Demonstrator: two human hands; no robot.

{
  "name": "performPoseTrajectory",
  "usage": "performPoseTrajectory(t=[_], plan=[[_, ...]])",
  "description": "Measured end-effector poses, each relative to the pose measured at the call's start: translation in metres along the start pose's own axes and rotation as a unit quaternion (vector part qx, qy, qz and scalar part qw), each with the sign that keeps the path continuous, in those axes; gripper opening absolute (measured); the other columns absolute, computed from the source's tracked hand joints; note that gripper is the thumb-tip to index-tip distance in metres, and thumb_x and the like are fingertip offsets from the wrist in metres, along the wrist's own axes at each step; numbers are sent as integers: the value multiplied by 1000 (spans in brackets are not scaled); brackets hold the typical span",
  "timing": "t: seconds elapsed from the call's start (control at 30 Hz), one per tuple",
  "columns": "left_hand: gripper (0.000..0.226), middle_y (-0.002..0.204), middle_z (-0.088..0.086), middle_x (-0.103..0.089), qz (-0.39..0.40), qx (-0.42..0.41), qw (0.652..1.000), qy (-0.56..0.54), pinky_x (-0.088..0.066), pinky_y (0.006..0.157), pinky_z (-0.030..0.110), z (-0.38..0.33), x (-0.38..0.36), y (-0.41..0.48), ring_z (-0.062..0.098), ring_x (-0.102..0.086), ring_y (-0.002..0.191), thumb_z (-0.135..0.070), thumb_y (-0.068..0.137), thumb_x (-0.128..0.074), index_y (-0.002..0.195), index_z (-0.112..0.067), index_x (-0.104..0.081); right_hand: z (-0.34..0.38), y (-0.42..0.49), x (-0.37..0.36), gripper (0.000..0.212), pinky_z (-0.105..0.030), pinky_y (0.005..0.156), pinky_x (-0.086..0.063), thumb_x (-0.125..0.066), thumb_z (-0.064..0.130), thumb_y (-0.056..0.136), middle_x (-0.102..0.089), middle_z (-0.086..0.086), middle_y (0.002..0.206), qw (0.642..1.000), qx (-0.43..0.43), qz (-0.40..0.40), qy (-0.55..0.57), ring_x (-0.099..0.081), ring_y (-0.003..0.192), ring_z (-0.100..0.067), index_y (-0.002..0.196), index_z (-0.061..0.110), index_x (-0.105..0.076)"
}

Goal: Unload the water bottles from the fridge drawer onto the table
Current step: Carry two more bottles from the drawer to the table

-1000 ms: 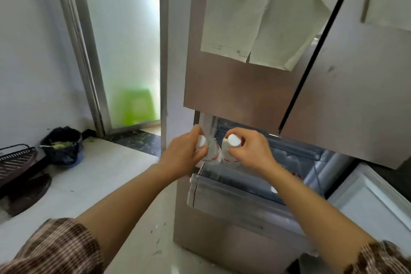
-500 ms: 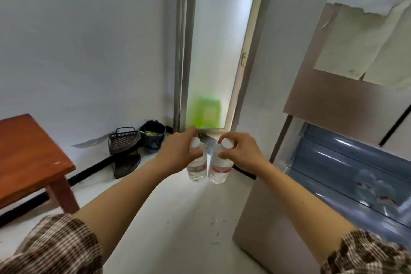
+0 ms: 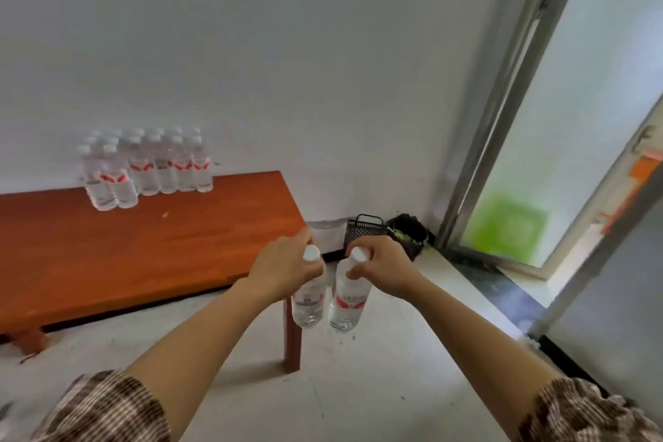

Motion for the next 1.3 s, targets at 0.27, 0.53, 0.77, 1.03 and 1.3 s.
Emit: performPoseTrajectory(t=[0.27,0.53,0.77,1.03,1.3], plan=[[22,82,-4,-64,-14,111,992,55,-51,63,35,163,53,64,17,-60,72,-40,80,-60,92,-27,-48,95,154,-104,24,-34,78,-54,-77,18,70,-69,2,95,991,89,102,-23,-63,90,-19,94,20,-71],[24,85,0,-64,-67,179,976,100,-39,60,33,285,123,122,23,-58,75,-38,84,-58,100,-24,-46,184,282,-186,34,-27,75,-48,-76,18,76,-69,-2,107,976,148,147,-55,-64,97,-20,109,19,-68],[30,91,2,-64,-113,223,967,51,-41,62,33,388,165,157,23,-59,79,-33,85,-61,107,-17,-50,239,373,-251,36,-30,74,-46,-75,19,74,-69,-3,110,977,157,138,-43,-63,99,-24,108,23,-67],[25,83,4,-63,-49,199,978,43,-45,62,37,512,194,223,24,-60,77,-32,85,-58,102,-16,-49,292,468,-329,42,-35,85,-52,-72,16,78,-64,-1,120,982,128,137,-37,-61,105,-22,118,23,-63],[25,92,1,-63,15,181,983,23,-47,68,36,607,197,297,22,-59,84,-37,87,-58,104,-22,-46,315,559,-388,35,-33,83,-51,-68,15,77,-68,2,113,984,84,127,-88,-62,103,-21,111,23,-65]])
Point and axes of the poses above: each hand's wrist, its own y-axis towards the middle knuckle, its own x-axis out of the back of the hand, z = x × y, the point moved 9 cm from there along y, towards the middle knuckle
